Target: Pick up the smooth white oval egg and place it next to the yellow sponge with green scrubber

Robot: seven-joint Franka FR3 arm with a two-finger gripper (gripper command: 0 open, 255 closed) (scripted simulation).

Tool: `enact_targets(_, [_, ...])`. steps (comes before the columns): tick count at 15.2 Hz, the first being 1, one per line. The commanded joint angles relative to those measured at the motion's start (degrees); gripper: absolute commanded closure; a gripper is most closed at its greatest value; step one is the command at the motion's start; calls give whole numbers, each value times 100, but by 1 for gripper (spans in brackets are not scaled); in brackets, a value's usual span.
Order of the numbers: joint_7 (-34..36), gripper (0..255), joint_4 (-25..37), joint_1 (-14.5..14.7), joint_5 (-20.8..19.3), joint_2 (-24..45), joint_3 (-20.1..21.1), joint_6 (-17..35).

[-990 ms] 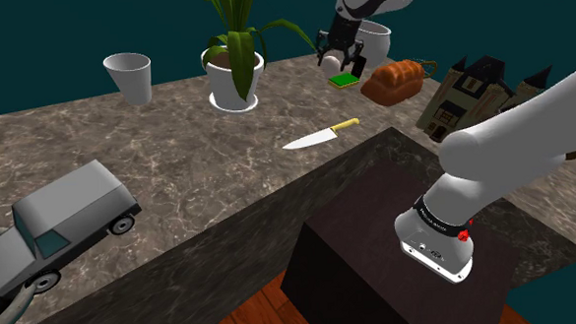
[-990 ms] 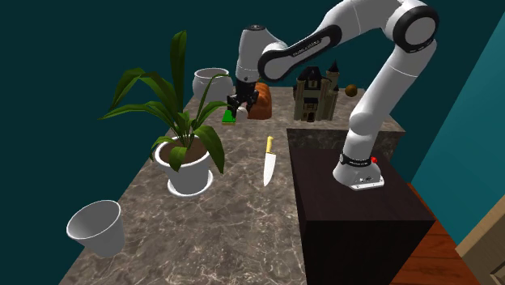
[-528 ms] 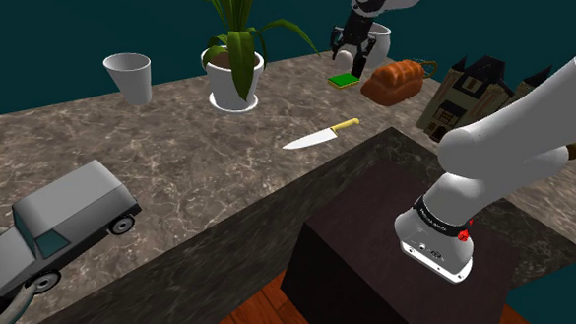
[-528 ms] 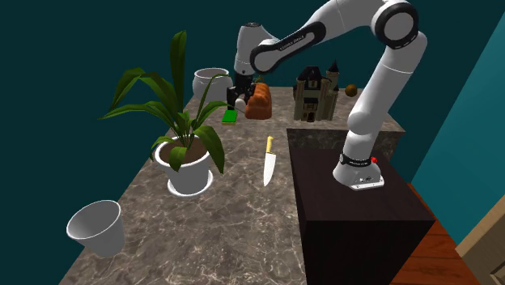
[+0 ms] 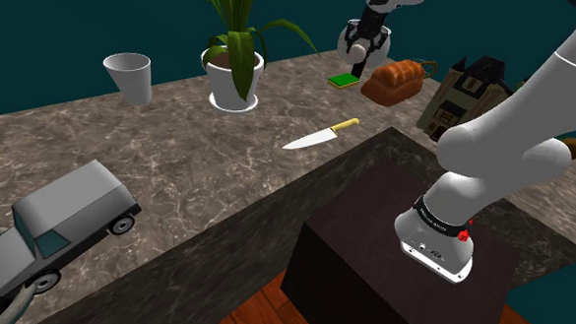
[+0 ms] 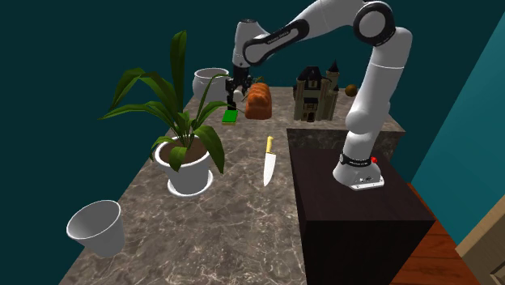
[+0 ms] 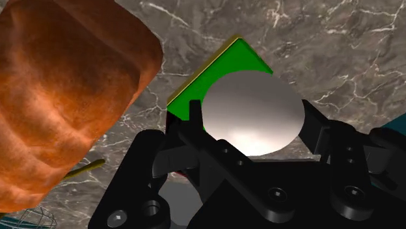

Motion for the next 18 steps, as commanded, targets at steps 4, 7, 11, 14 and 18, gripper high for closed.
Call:
enact_targets(4, [-487,255,781,-252,-93,663,-252,-129])
enact_targets(7, [-744,255,1355,-381,-138,1107,-374,-265])
enact_targets(11, [-1068,255,2244,-533,-187,1755,-512,-516])
enact_targets(14, [-1177,255,2560,-583,-208,2029,-558,-561])
enact_targets(18, [-1160,255,2364,-580,-236,2111,-569,-285])
